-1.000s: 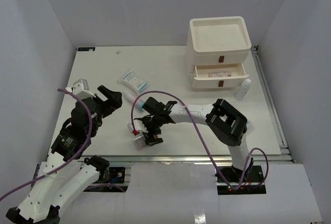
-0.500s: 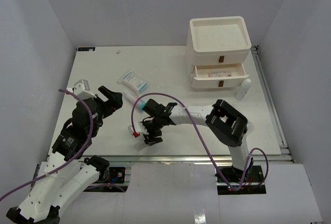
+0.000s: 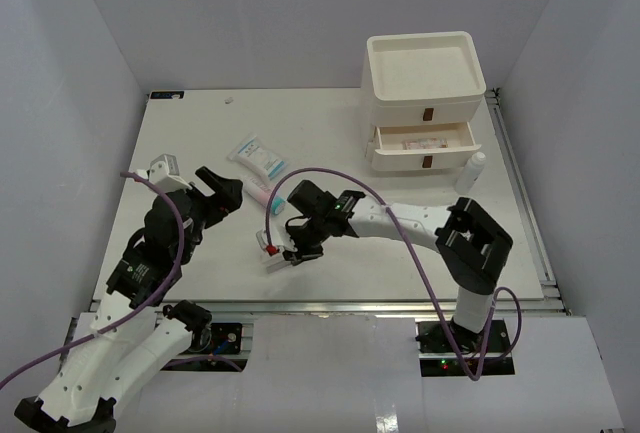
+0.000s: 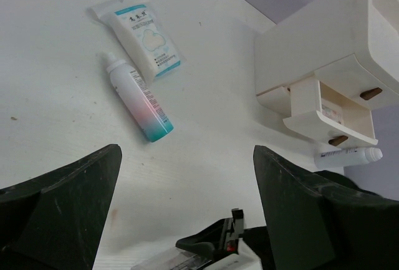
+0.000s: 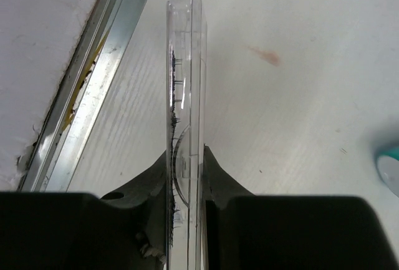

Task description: Organize the makeup

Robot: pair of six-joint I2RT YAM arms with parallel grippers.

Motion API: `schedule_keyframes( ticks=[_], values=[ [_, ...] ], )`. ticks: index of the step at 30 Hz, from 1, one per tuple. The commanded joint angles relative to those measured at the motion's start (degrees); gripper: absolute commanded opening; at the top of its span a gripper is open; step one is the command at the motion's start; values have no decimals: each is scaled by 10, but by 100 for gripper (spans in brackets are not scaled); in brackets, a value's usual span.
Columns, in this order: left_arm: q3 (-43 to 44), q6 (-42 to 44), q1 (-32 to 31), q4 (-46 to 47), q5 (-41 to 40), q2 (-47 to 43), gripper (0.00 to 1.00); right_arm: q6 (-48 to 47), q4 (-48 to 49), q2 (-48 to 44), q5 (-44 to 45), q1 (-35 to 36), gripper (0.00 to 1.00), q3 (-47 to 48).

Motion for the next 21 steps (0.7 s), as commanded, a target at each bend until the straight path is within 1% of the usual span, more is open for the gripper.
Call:
schedule_keyframes(
  ticks=[1,6,7,10,12,16,21],
  values=[
    [-31,-6,0,52,48,9,98,7,-39,-92,-4,-62,8,2],
    [-61,-5,0,144,119,53,98,-24,-94,-188,14,-176,8,16],
    [-64,-4,0,162,137,67,98,-29,-98,-204,23,-218,8,17],
    [-67,0,0,205,195,113,98,-41,-99,-239,63,-286,8,23],
    [-63,3,0,247,233,162,98,-46,-98,-257,98,-344,8,39],
    [-52,5,0,293,293,226,98,-71,-88,-257,147,-462,8,65],
    [-32,6,0,330,337,285,98,-142,-41,-229,190,-528,8,79]
  ],
)
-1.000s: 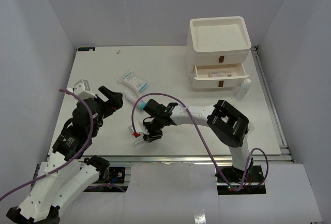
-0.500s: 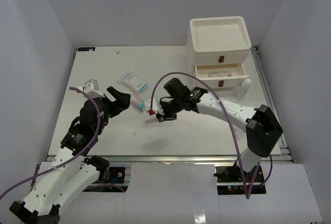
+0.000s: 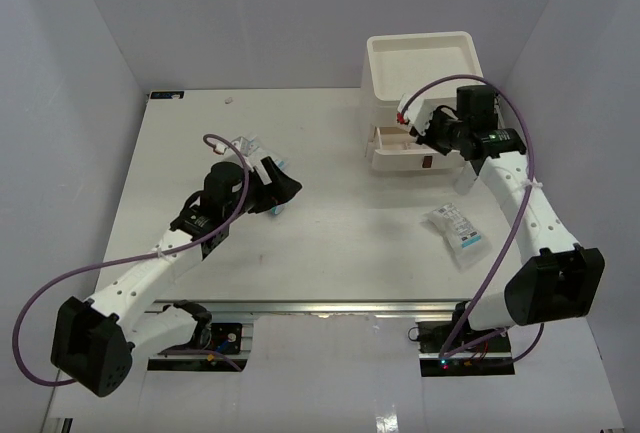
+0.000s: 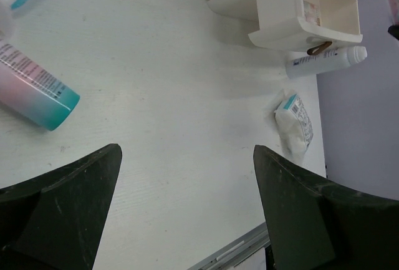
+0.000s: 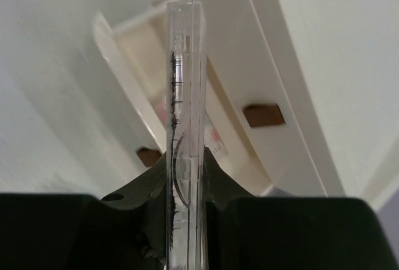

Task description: Organize the makeup

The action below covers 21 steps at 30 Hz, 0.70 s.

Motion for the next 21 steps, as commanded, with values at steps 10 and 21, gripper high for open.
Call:
schedule_keyframes(
  ticks=[10,21],
  values=[
    [11,-10,0,71,81,15,98,-214,113,106,79,-43,16,22],
    [17,-7,0,71,81,19,98,-237,106,142,82,-43,79,61]
  ],
)
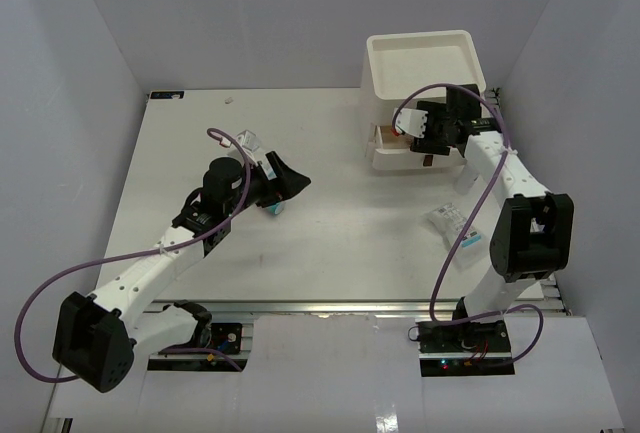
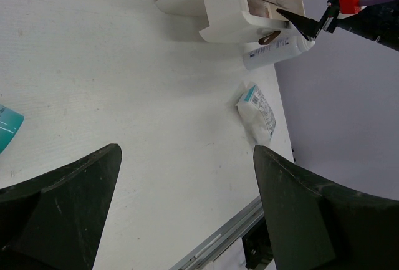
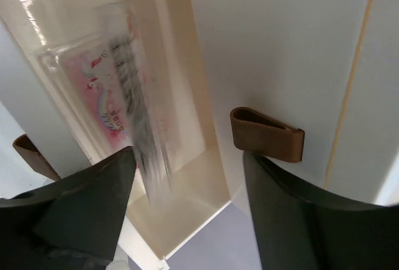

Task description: Organize the makeup

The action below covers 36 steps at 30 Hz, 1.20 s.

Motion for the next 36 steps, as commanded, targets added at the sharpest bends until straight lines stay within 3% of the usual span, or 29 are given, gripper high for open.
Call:
schedule_keyframes(
  ticks=[1,7,10,17,22,27,33,36],
  values=[
    [12,4,0,7,12,6,98,-5,31,-18,-6,-1,79,37],
    [44,16,0,8,45,41,98,69,-23,-66,-50,-4,84,64],
    [95,29,0,25,65,84,97,158,-63,-114,-137,-27,92,55],
    [245,39,-2,30,119,207,92,326,-125,-176,-360,-46,98,-51],
    [394,37,-14,12,103,321,89,320,-109,-246,-440,-57,97,-159],
    [523,37,-31,-26,43,440,83,170,-177,-270,-473,-68,86,-186],
    [704,49,-54,-58,-35,575,81,164,-170,-262,-444,-69,58,-199],
    [790,59,-70,-63,-62,630,80,189,-148,-258,-426,-69,55,-206]
  ],
)
